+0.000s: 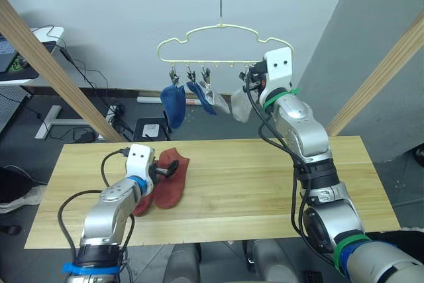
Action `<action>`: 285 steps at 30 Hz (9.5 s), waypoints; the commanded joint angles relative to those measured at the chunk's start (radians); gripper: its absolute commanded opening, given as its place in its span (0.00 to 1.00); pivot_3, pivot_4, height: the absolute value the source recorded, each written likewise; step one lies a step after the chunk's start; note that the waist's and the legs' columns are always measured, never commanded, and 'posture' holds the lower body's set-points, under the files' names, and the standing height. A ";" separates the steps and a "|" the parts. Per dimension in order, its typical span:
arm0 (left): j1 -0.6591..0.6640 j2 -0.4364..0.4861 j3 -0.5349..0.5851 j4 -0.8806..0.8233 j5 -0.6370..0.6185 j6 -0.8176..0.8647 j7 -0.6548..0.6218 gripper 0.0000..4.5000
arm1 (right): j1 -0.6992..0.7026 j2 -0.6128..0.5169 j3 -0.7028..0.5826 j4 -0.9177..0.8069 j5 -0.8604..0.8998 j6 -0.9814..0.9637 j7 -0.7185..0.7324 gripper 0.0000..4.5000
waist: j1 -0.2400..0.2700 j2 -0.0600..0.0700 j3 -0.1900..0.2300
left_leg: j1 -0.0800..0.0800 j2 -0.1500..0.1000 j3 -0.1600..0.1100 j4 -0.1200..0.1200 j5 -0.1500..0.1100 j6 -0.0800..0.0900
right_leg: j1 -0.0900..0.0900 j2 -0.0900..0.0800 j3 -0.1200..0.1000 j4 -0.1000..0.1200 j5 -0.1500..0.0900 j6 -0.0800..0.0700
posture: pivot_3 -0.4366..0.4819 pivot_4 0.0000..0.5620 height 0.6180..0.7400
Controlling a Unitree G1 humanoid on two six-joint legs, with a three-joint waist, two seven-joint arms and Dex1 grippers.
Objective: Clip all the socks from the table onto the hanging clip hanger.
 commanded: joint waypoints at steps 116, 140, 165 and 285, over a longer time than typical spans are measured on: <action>-0.632 -0.517 -0.075 0.387 -0.020 -0.356 -0.035 0.00 | 0.007 0.040 -0.008 -0.144 0.000 0.094 0.000 0.42 | -0.027 -0.001 0.001 | -0.003 -0.001 0.000 0.000 0.000 0.000 | -0.001 0.000 0.000 -0.002 0.001 0.002 | 0.26 0.43 1.00; -0.633 -0.511 -0.087 0.418 0.009 -0.391 -0.022 0.55 | 0.160 0.028 0.019 -0.497 0.066 0.303 0.043 0.76 | -0.027 -0.001 0.001 | -0.003 -0.002 0.000 0.000 0.000 0.000 | -0.001 0.000 0.000 -0.002 0.001 0.002 | 0.26 0.43 1.00; -0.420 -0.177 -0.210 -0.034 -0.052 -0.245 -0.406 0.55 | 0.244 -0.061 -0.007 -0.630 0.027 0.324 -0.013 0.76 | -0.038 -0.001 0.001 | -0.003 -0.001 0.000 0.000 0.000 0.000 | -0.001 0.000 0.000 -0.001 0.000 0.002 | 0.26 0.41 1.00; -0.398 0.019 -0.157 -0.165 -0.154 -0.114 -0.490 0.55 | 0.185 0.060 -0.021 -0.414 0.011 0.175 -0.102 0.49 | -0.050 -0.001 0.001 | -0.003 -0.001 -0.001 0.001 0.000 0.000 | -0.001 0.000 -0.001 0.001 0.001 0.001 | 0.29 0.41 1.00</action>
